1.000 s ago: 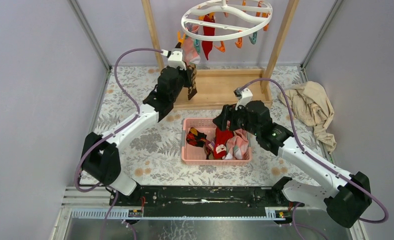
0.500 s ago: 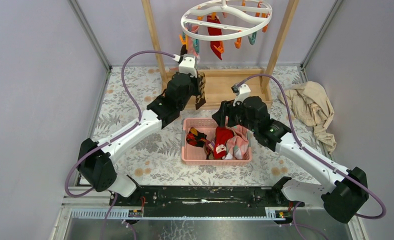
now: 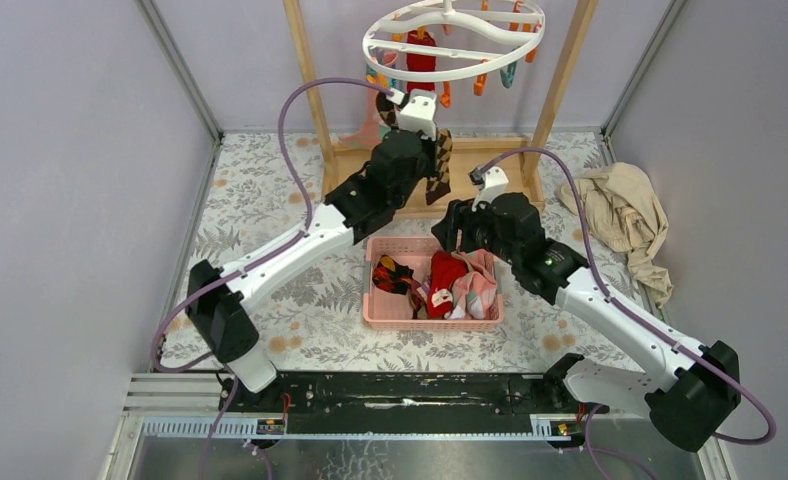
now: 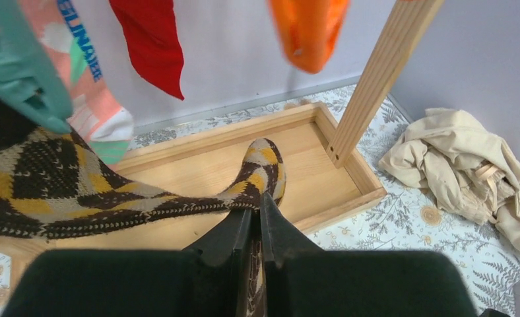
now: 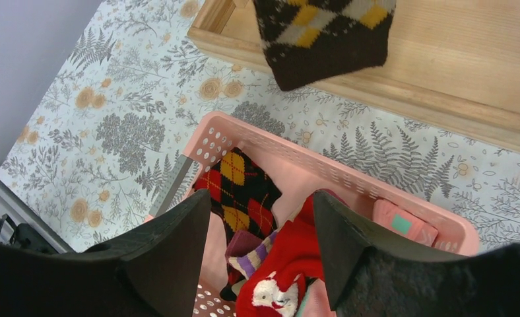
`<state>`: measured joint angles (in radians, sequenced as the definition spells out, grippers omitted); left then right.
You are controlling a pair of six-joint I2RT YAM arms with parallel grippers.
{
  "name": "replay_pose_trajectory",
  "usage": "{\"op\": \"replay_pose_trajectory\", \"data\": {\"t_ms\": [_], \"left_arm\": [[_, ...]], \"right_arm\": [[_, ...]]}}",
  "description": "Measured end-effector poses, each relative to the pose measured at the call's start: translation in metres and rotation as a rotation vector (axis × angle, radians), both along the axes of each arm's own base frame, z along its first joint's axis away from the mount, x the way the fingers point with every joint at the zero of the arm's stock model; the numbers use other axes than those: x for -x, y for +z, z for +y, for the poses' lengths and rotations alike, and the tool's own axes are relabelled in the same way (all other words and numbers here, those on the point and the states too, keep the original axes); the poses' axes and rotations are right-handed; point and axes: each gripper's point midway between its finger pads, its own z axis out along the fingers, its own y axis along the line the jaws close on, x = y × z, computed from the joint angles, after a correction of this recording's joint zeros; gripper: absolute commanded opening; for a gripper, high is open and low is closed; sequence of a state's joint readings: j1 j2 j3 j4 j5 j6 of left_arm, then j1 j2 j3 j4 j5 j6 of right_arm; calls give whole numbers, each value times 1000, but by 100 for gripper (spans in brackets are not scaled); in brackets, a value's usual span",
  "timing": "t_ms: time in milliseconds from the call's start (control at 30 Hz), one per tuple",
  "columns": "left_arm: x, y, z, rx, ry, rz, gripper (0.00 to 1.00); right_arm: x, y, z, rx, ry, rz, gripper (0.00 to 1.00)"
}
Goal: Remove the socks clipped to the hanger
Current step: Remove the sock from the hanger.
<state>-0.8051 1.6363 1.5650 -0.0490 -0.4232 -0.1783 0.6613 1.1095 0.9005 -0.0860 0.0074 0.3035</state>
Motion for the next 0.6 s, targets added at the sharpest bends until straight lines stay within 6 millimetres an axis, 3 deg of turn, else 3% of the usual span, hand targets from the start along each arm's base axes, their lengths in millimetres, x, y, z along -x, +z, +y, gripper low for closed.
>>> {"op": "replay_pose_trajectory", "data": {"t_ms": [300,500,600], "left_arm": [[-7,-5,-41,-62,-40,7,12],[-3,7,-59,-75,-57,-10,12],[3,11,-62,-86,-58,-11,12]], "right_arm": [[-11,14,-28,-29,-74,-20,64],[-20,18,-44,-54,-114,-17,64],[-25,19,-47,-68,-128,-17,73]]}}
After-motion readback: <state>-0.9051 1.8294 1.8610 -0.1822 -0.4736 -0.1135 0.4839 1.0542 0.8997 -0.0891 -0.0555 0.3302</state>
